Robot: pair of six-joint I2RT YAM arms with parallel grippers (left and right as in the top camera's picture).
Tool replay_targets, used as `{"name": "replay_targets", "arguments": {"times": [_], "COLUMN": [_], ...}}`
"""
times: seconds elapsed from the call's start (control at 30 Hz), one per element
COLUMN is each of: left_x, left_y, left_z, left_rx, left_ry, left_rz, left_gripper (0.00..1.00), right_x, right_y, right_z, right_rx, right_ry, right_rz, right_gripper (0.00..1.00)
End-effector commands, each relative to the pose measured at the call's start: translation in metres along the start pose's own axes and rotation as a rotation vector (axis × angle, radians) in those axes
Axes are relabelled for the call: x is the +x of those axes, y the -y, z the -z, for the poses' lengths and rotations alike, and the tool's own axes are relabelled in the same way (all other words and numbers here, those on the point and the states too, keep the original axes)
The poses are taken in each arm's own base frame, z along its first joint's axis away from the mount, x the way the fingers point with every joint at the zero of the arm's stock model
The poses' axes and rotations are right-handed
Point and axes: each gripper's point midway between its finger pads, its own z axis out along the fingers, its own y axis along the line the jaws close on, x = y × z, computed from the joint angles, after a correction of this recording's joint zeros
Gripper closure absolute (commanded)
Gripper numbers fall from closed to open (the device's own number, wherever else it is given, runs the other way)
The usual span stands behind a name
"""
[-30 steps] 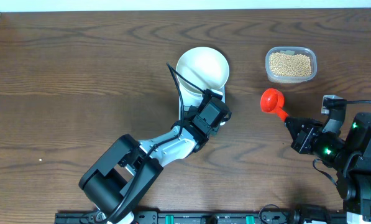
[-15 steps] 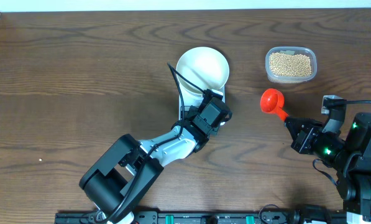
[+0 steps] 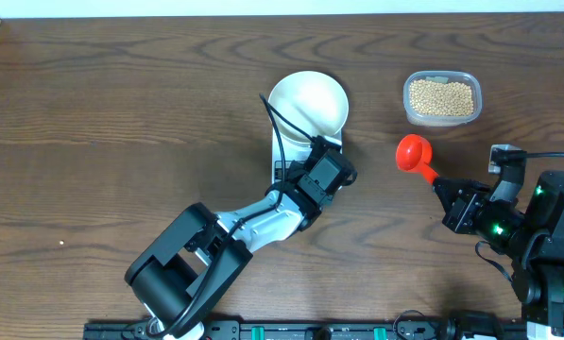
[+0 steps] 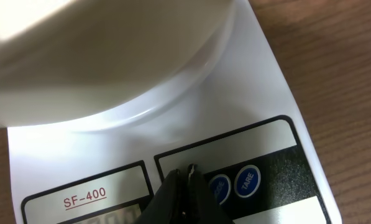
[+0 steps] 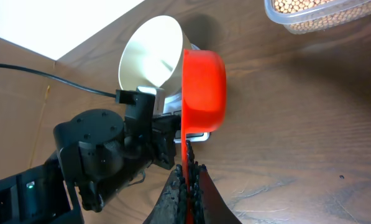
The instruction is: Scoop item into bowl and weigh 50g on scale
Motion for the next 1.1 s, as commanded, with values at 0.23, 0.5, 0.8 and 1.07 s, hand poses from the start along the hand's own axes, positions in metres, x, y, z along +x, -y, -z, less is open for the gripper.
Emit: {"name": "replay_targets", "arguments": {"times": [0.23, 0.5, 0.8, 1.07], "left_x": [0.075, 0.078, 0.080, 0.083], "left_y": [-0.013, -0.015, -0.017, -0.028], "left_z": [-0.018, -0.018, -0.017, -0.014], "left_rx": [-0.046, -0.055, -0.074, -0.147], "left_ry": [-0.229, -0.240, -0.246, -0.243], "left_rz": [-0.009, 0.020, 0.059, 0.080], "left_gripper": [0.93, 0.93, 0.93, 0.93], "right_x": [-0.006, -0.005, -0.005, -0.005], "right_y": [-0.005, -0.005, -0.005, -0.005], "right_z": [0.005, 0.005, 0.005, 0.005], "right_rx": [-0.009, -0.008, -0.008, -0.008], "right_ry": [0.019, 0.016, 0.016, 0.015], "right_rz": [0.021, 0.019, 0.019, 0.018], "right_gripper": [0.99, 0.99, 0.99, 0.99]}}
